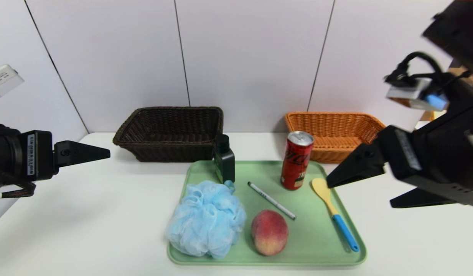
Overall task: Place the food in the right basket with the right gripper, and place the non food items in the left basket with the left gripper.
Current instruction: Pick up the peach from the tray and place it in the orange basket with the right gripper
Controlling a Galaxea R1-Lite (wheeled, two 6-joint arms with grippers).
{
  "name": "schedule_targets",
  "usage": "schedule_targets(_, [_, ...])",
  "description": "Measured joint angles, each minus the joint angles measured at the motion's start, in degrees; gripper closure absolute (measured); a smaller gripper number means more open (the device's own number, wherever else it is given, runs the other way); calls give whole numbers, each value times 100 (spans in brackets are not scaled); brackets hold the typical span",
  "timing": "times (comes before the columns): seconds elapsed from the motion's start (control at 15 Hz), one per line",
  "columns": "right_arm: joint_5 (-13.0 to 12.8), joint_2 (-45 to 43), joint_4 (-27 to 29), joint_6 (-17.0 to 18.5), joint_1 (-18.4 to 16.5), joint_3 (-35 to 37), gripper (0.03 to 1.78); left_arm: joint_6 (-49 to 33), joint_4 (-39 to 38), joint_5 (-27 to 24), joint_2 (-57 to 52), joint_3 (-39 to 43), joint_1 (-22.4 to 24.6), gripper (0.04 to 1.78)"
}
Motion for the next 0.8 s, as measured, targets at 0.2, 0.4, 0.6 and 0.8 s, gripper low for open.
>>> schedule_targets(0.2, [-102,829,9,629,446,-20,10,-28,2,256,161,-13,-302,13])
schedule_targets(0.4, [-273,1456,-5,797,564,-150,10,-20,0,265,180,76,-352,13])
schedule_targets(0.6, [-417,1919,-110,813,573,-382,10,-13,-5,268,157,168,-358,13])
schedule_targets(0.8, [-555,2263,-540,767,485,-425,10,-15,-6,262,146,210,-357,13])
